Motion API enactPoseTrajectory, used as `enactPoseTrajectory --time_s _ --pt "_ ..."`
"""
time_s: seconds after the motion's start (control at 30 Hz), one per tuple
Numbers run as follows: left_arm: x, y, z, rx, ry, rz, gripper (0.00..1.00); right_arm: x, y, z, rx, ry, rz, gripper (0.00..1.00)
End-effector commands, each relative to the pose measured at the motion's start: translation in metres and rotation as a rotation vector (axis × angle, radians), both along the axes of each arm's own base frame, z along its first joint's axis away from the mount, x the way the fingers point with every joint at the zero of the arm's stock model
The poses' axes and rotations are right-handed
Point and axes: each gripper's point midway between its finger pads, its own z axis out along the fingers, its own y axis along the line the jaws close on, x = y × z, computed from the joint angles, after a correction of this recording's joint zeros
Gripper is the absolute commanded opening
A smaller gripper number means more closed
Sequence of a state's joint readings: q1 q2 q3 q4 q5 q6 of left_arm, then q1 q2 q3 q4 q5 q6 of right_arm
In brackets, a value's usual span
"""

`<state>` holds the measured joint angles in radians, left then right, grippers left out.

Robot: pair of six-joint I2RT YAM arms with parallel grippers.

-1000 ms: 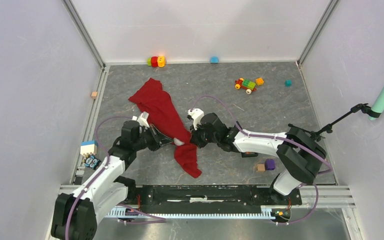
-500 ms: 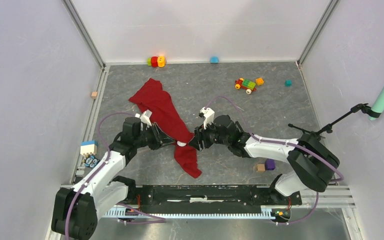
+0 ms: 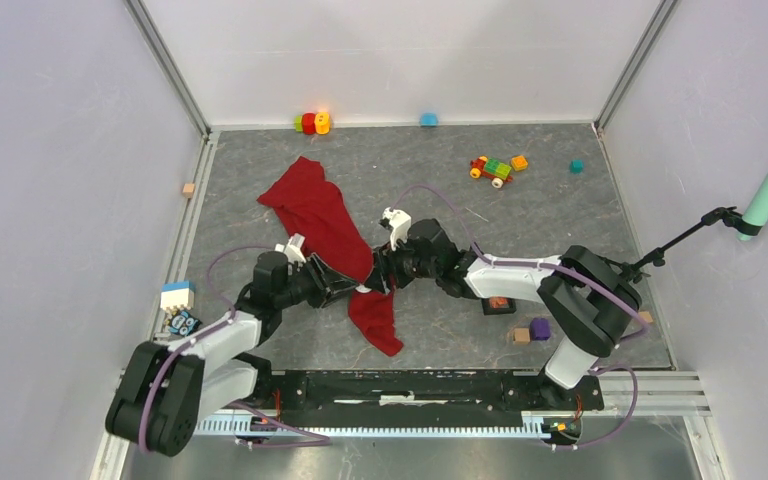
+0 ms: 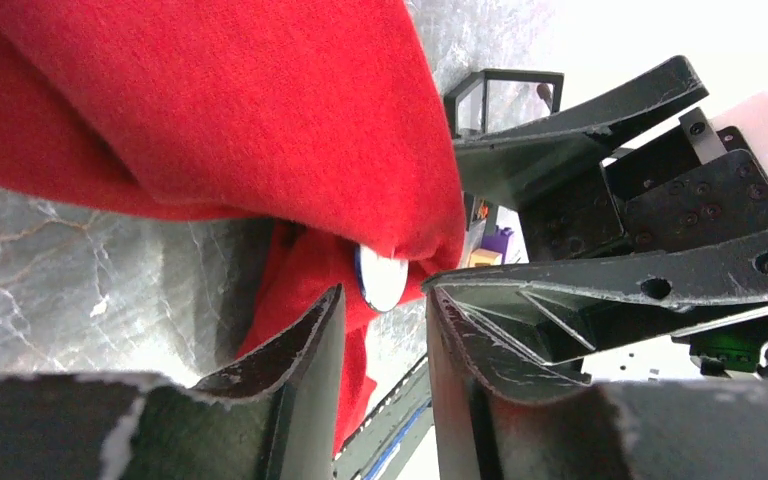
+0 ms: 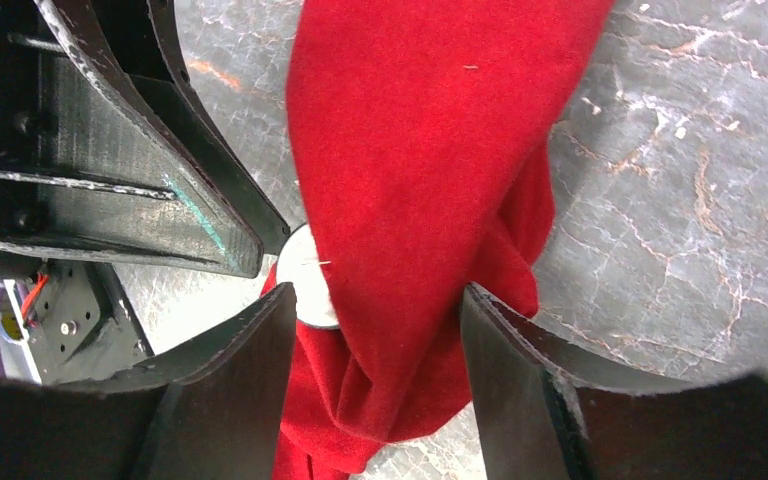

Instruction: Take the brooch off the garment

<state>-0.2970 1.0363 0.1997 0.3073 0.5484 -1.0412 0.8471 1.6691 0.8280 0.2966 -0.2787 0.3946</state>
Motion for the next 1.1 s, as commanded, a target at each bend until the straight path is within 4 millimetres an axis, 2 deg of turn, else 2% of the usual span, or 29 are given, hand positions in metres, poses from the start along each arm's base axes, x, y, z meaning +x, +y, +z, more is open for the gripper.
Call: enactPoseTrajectory --time_s 0.0,0.1,0.37,0.5,0.63,0.77,0.93,0.97,1.0,1.03,1.07 --pt "0.023 -0.010 0.020 -0.085 -0.077 0.023 0.40 0.007 0.002 0.003 0.093 0.064 -0.048 0.63" --pt "0.026 -0.010 0.013 -0.086 -0.062 0.029 0.38 0.004 0.001 -0.002 0.102 0.088 -0.047 0.54" --pt "0.028 -0.012 0.007 -0.082 -0.053 0.022 0.31 -0.006 0.003 0.000 0.158 0.117 -0.005 0.10" --pt "0.026 -0.013 0.004 -0.078 -0.053 -0.005 0.27 -0.012 0.000 0.002 0.183 0.118 -0.004 0.00" --pt "0.021 -0.015 -0.002 -0.069 -0.036 -0.034 0.18 -0.015 -0.002 0.003 0.193 0.118 0.005 0.00" --pt "0.020 -0.018 -0.004 -0.074 -0.032 -0.063 0.05 -0.017 -0.002 0.003 0.198 0.123 0.004 0.00" --pt "0.017 -0.021 -0.005 -0.081 -0.023 -0.098 0.07 -0.016 -0.002 0.004 0.199 0.121 0.001 0.02" --pt "0.016 -0.022 -0.006 -0.080 -0.024 -0.103 0.07 -0.017 -0.002 0.004 0.198 0.120 0.002 0.05" --pt "0.016 -0.022 -0.006 -0.079 -0.023 -0.107 0.07 -0.016 -0.002 0.003 0.197 0.120 -0.001 0.16" --pt "0.014 -0.022 -0.008 -0.078 -0.019 -0.113 0.07 -0.015 -0.003 0.003 0.195 0.120 -0.006 0.34" --pt "0.014 -0.022 -0.008 -0.078 -0.019 -0.118 0.03 -0.015 -0.004 0.001 0.192 0.125 -0.014 0.44"
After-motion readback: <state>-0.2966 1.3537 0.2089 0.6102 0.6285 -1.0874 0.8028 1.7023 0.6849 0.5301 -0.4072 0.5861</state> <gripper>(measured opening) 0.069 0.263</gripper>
